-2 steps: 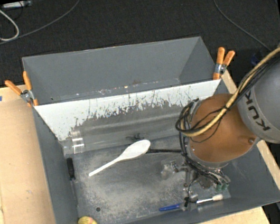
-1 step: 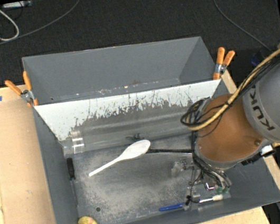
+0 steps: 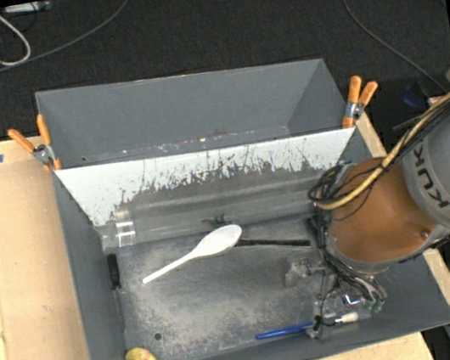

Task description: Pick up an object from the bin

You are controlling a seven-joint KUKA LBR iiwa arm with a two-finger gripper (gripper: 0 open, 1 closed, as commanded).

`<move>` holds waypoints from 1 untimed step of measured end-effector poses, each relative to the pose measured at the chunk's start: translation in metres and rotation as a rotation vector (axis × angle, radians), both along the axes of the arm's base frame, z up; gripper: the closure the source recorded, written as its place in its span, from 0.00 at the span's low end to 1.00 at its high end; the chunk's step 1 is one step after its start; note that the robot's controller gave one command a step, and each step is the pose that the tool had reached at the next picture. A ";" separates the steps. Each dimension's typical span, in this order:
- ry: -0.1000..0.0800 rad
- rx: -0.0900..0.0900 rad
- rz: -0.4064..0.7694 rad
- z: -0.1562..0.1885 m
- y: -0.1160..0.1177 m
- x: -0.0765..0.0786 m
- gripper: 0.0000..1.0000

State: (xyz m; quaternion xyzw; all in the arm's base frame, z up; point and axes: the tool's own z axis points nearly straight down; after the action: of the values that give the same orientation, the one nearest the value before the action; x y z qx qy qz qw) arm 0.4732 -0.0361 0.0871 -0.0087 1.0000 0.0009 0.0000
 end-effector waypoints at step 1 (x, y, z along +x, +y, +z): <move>0.007 0.000 -0.297 -0.018 -0.006 0.004 1.00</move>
Offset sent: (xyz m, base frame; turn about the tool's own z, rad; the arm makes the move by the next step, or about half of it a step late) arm 0.0000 0.0000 0.0000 0.0000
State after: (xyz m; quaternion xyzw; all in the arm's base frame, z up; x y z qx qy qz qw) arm 0.4772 -0.0422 0.0693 0.1395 0.9902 0.0011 -0.0033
